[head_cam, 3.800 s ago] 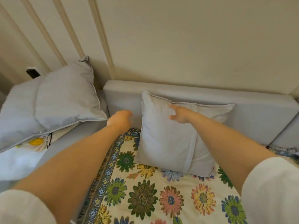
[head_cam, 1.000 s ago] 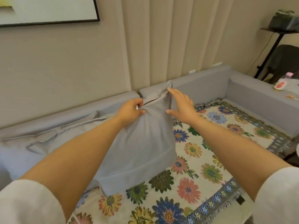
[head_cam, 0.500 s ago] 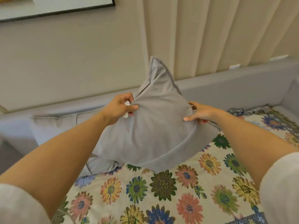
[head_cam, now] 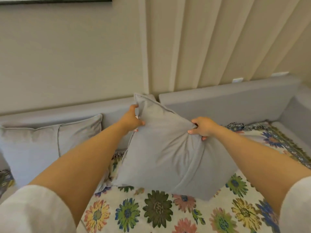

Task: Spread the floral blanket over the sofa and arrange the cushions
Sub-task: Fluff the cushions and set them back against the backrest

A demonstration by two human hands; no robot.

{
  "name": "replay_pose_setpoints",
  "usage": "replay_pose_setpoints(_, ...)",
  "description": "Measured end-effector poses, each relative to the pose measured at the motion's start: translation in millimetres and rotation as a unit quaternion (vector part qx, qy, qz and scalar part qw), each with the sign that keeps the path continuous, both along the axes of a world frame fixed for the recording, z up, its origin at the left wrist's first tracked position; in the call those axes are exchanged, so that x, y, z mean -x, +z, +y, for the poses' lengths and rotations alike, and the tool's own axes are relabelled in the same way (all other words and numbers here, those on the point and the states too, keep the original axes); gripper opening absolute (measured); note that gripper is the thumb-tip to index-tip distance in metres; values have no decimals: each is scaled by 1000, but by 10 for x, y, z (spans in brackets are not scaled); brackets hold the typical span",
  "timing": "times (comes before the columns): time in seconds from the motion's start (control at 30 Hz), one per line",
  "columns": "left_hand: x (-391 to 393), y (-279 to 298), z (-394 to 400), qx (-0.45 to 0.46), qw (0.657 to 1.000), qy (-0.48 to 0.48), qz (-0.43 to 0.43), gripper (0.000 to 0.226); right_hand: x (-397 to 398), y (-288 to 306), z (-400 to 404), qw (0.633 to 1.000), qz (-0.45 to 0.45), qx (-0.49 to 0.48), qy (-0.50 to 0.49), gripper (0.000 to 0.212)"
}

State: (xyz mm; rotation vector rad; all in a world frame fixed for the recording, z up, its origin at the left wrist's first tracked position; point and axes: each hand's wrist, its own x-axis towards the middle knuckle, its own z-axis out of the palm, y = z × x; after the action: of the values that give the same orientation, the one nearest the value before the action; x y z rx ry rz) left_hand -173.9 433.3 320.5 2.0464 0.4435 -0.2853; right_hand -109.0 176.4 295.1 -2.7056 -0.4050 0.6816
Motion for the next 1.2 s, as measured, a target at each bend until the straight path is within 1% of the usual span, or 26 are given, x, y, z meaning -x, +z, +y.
replay_pose_setpoints(0.03,-90,13,-142,2,1000,-6,-12,73,-104,62,-71,998,-24,45,27,20)
replay_pose_setpoints(0.07,-165,9,-286,5,1000,-6,-16,80,-202,117,-156,995,-41,82,44,21)
replay_pose_setpoints(0.13,-334,-91,-615,5,1000,-10,-16,90,-443,180,-405,986,-64,135,68,16)
replay_pose_setpoints(0.17,-365,-130,-726,-9,1000,-16,-20,94,-540,183,-489,984,-71,148,75,22)
replay_pose_setpoints(0.23,-577,-293,-1161,-32,999,-18,-22,95,-838,161,-861,978,-88,170,87,32)
replay_pose_setpoints(0.33,-846,-413,-1807,-82,996,-28,6,83,-1172,76,-1369,969,-90,197,117,35)
replay_pose_setpoints(0.43,-1076,-473,-2269,-112,993,-26,31,70,-1444,-18,-1761,968,-84,202,122,33)
replay_pose_setpoints(0.53,-1411,-527,-2617,-112,993,-12,36,68,-1841,-62,-2086,967,-107,197,123,32)
replay_pose_setpoints(0.6,-1605,-554,-2668,-110,993,-4,38,69,-2073,-123,-2144,966,-129,191,116,33)
replay_pose_setpoints(0.7,-1833,-618,-2709,-82,995,12,53,81,-2434,-232,-2125,979,-161,110,67,32)
replay_pose_setpoints(0.77,-1888,-733,-2742,-101,993,16,63,80,-2599,-362,-2089,988,-131,68,44,45)
replay_pose_setpoints(0.83,-1842,-857,-2773,-130,988,10,85,73,-2604,-567,-2080,992,-69,85,62,58)
replay_pose_setpoints(0.87,-1783,-945,-2783,-131,986,12,104,68,-2556,-710,-2079,990,-37,109,81,61)
replay_pose_setpoints(0.97,-1625,-1097,-2774,-102,985,29,140,48,-2392,-1039,-2098,984,29,142,105,62)
replay_pose_setpoints(1.03,-1583,-1126,-2749,-104,983,43,143,38,-2325,-1123,-2081,984,42,137,106,60)
replay_pose_setpoints(1.2,-1582,-1060,-2717,-108,986,59,115,28,-2272,-1082,-1971,985,53,119,109,59)
